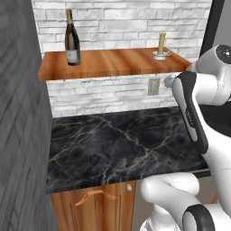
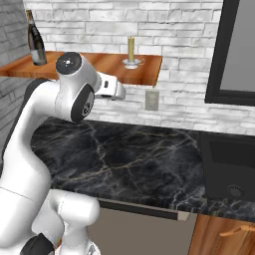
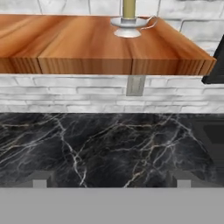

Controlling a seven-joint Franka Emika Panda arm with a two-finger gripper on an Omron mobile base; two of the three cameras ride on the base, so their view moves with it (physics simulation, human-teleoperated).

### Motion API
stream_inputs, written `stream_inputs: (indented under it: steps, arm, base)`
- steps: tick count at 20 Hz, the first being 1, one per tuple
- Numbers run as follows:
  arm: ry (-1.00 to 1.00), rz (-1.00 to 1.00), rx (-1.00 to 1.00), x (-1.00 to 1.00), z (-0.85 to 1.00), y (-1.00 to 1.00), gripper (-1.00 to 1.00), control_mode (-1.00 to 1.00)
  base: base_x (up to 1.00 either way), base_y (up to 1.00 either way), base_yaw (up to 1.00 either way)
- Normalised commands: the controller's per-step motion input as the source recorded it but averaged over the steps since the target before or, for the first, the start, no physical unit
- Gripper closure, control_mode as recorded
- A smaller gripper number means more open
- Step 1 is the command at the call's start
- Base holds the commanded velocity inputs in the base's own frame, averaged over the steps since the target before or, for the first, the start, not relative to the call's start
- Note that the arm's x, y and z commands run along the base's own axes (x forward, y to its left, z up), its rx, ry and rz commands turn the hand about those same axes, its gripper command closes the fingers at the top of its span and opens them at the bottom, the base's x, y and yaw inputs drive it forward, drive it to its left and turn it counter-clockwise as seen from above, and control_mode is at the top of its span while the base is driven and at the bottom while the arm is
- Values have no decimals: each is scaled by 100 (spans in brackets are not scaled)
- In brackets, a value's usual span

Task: Get the candle and the wine from the cabinet and move them to the dining counter.

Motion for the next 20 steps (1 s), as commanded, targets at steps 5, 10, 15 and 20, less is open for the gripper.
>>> stream_inputs:
  steps: [5,10,15,20]
  arm:
    - [0,-9,0,0,70,-10,-100,-100]
    - [0,-8,0,7,37,-16,-100,-100]
    - [-2,0,3,27,16,0,-100,-100]
    - [-2,0,1,37,14,2,-100,-100]
  base:
    - [0,0,0]
    - [0,0,0]
    - [0,0,0]
    - [0,0,0]
